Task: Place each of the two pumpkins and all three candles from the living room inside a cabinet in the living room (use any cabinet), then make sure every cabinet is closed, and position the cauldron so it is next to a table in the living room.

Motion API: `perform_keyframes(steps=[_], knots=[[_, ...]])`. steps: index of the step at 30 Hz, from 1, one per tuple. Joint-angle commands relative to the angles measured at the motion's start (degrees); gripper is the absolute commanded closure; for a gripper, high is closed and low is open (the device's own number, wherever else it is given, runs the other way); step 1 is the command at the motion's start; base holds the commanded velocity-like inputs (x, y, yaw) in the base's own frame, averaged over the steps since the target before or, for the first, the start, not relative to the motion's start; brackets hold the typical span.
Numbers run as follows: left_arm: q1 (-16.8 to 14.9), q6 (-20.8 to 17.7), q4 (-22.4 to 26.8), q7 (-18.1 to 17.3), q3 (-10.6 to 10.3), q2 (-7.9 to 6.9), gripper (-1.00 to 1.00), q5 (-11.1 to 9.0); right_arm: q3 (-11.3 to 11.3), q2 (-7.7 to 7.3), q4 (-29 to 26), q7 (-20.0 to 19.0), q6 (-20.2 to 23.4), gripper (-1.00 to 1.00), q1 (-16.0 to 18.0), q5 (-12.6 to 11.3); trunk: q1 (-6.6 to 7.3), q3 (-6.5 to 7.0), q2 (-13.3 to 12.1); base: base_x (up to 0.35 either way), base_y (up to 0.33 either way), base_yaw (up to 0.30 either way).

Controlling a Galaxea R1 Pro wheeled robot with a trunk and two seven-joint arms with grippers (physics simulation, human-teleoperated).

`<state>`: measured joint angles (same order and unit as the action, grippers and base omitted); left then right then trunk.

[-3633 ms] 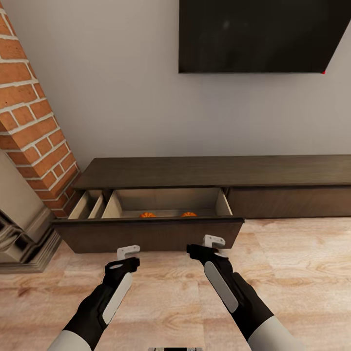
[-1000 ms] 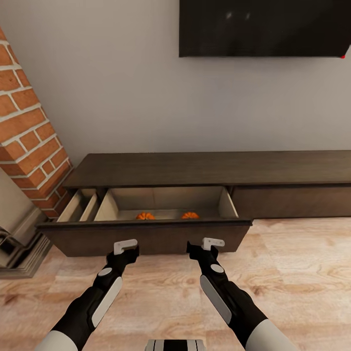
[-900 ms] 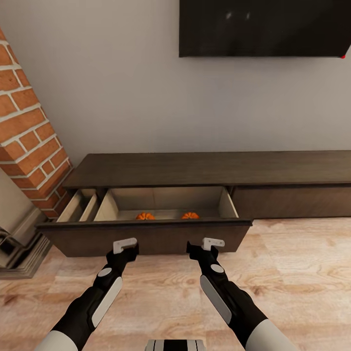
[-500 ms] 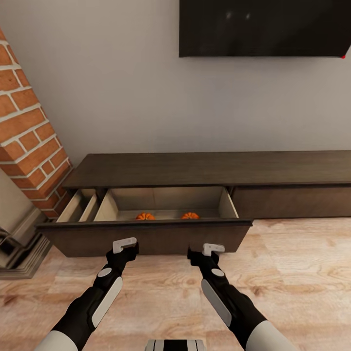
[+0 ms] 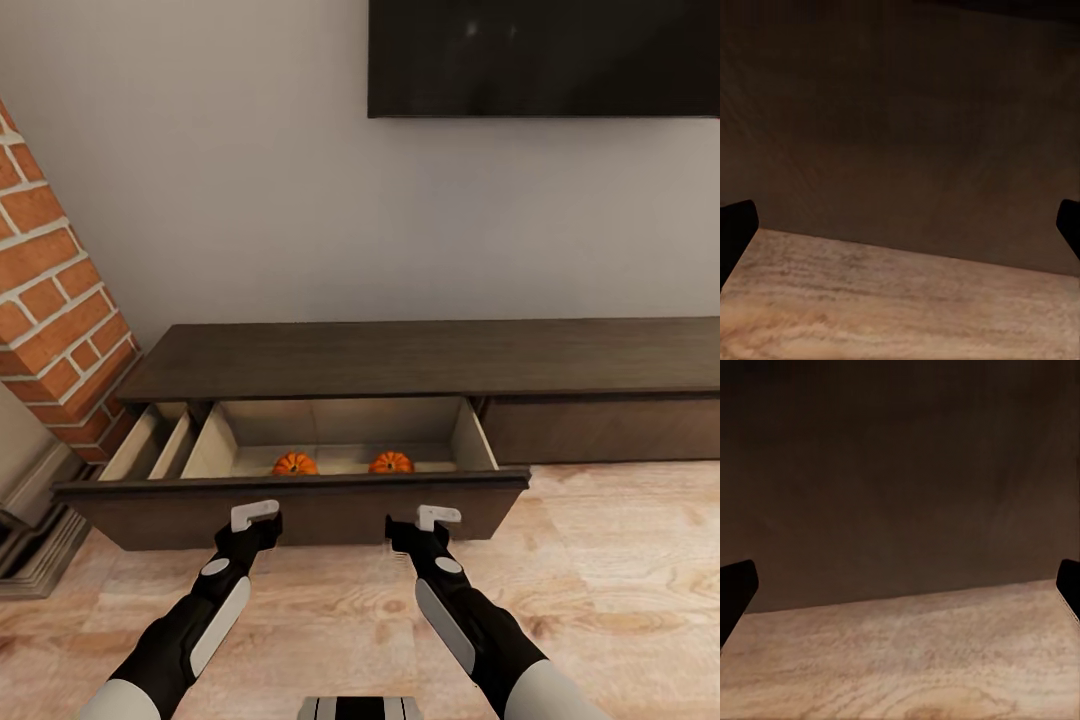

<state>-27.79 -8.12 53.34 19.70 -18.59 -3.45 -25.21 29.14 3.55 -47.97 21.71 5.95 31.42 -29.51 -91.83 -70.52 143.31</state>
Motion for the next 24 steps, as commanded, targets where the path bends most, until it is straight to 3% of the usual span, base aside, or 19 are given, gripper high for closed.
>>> perform_keyframes(steps=[1,12,24], knots=[[-0.05,-0.15,-0.06,0.52,-0.29,-0.08,-1.00,-0.36,0.20,-0.03,-0.07,0.44,0.06,-1.00,0.04,-0.28,-0.02,-0.05,0.02,0.215,0.000,0.000],[-0.07,-0.01,-0.28,0.51,-2.41,-0.10,-1.00,-0.20,0.21,-0.03,-0.01,0.44,-0.27,-1.00,0.04,-0.28,-0.02,-0.05,0.02,0.037,0.000,0.000],[-0.07,0.08,-0.12,0.51,-2.76,-0.12,-1.00,-0.19,0.21,-0.03,-0.01,0.44,-0.41,-1.00,0.04,-0.28,-0.02,-0.05,0.02,0.076,0.000,0.000]])
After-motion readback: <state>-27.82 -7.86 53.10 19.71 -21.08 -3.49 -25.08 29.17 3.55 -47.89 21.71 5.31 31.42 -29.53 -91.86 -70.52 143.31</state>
